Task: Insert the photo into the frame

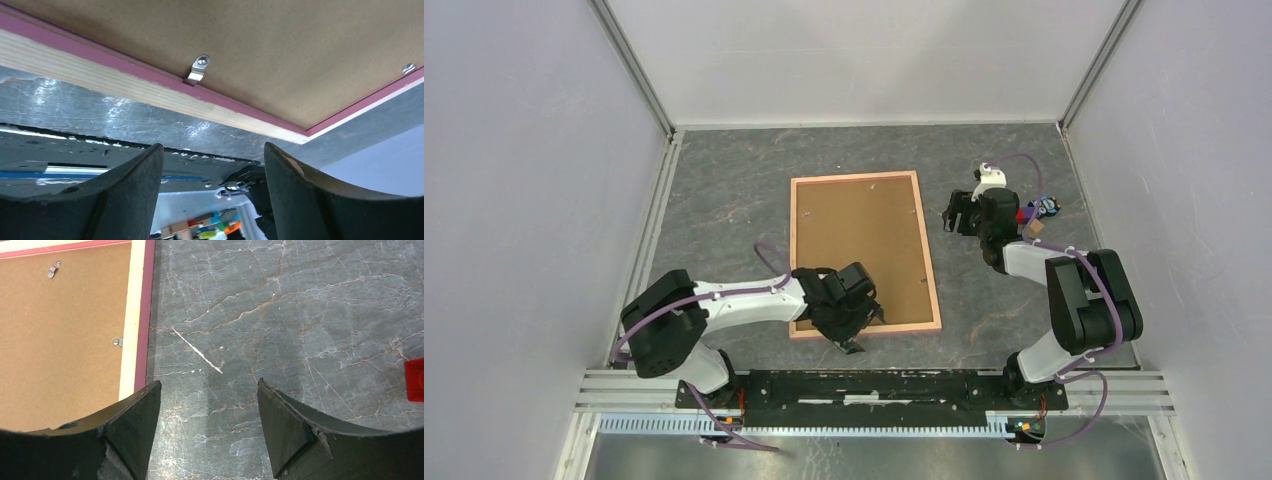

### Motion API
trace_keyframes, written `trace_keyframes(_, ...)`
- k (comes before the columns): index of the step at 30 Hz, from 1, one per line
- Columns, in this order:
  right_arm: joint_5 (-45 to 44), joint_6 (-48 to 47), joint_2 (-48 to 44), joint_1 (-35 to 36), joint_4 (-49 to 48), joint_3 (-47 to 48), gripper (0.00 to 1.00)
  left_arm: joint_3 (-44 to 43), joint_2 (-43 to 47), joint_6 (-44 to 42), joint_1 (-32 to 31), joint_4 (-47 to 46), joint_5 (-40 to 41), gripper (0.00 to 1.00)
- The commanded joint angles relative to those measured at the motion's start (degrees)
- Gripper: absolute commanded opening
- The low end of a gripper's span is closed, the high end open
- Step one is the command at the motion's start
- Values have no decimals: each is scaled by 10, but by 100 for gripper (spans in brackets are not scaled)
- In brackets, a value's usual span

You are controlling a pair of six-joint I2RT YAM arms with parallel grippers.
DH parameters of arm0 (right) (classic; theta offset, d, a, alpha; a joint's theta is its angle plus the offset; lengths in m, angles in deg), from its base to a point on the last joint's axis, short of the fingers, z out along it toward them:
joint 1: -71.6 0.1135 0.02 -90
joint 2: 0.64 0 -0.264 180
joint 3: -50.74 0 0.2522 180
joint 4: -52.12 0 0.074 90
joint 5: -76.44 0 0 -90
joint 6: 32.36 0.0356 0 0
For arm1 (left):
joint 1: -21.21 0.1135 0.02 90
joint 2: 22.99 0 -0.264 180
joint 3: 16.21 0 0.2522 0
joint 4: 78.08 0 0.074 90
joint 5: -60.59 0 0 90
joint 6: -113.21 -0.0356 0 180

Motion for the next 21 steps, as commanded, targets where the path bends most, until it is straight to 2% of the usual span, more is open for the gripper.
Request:
trace_keyframes(1,8,5,-14,-2,-28,-5,76,22,0,123,-3,-47,31,78)
trace_keyframes(3,8,4,-15,-2,-26,-4,76,40,5,151,-2,-62,59,75)
trace_keyframes(8,12,5,-13,-1,-30,-5,76,39,-15,161,3,-36,66,55)
trace_keyframes(12,7,2,-16,-2,-26,-7,76,44,-25,140,21,-29,74,47)
trace_keyframes(16,9,2,-13,-2,-27,-4,76,48,-28,119,30,-10,80,45)
trace_keyframes(19,9,2,-10,-2,-26,-3,76,50,-33,89,35,6,91,36)
trace_keyframes(21,12,3,-9,-3,-28,-3,76,45,-44,53,38,30,108,34)
